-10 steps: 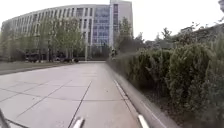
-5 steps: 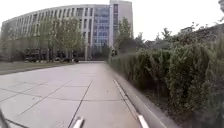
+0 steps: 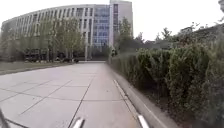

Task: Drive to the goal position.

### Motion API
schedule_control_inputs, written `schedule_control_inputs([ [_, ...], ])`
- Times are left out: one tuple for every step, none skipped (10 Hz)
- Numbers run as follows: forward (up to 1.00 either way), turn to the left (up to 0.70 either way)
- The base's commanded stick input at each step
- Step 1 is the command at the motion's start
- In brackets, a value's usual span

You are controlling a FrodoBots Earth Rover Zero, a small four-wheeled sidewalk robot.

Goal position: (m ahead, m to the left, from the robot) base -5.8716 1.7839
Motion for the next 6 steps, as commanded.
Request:
schedule_control_inputs([
  [0.00, 0.00],
  [0.01, 0.00],
  [0.02, 0.00],
  [0.04, 0.00],
  [0.04, 0.00],
  [0.04, 0.00],
])
